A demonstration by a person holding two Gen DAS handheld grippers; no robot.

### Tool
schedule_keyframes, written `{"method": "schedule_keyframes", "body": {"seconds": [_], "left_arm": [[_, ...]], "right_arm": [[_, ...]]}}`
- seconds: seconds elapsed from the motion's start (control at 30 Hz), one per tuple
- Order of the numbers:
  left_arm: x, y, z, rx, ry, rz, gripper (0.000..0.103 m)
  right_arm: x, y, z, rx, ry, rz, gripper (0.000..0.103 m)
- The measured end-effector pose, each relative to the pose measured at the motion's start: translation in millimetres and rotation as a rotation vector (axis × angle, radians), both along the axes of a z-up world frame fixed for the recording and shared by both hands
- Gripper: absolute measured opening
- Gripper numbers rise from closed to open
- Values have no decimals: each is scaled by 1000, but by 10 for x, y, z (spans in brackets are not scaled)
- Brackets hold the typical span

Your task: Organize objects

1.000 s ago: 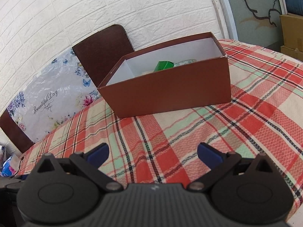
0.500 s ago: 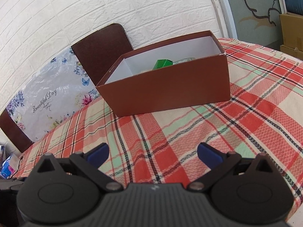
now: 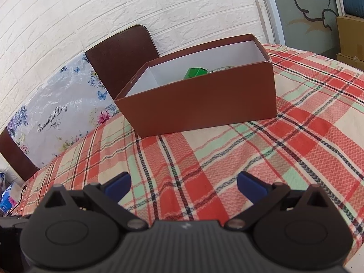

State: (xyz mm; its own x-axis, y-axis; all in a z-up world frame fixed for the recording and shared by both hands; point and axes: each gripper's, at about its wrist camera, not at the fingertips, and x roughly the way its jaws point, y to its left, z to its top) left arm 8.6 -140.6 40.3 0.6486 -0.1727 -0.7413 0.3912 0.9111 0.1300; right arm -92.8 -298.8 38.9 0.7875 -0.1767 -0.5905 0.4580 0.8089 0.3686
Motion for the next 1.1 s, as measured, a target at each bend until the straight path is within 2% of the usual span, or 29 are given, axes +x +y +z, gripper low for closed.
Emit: {"method": "schedule_keyframes", "body": {"seconds": [1.1], "left_arm": [[-16, -20, -12, -11, 10, -4, 103]], "right_arm": [[-7, -37, -10, -3, -2, 4, 103]]}}
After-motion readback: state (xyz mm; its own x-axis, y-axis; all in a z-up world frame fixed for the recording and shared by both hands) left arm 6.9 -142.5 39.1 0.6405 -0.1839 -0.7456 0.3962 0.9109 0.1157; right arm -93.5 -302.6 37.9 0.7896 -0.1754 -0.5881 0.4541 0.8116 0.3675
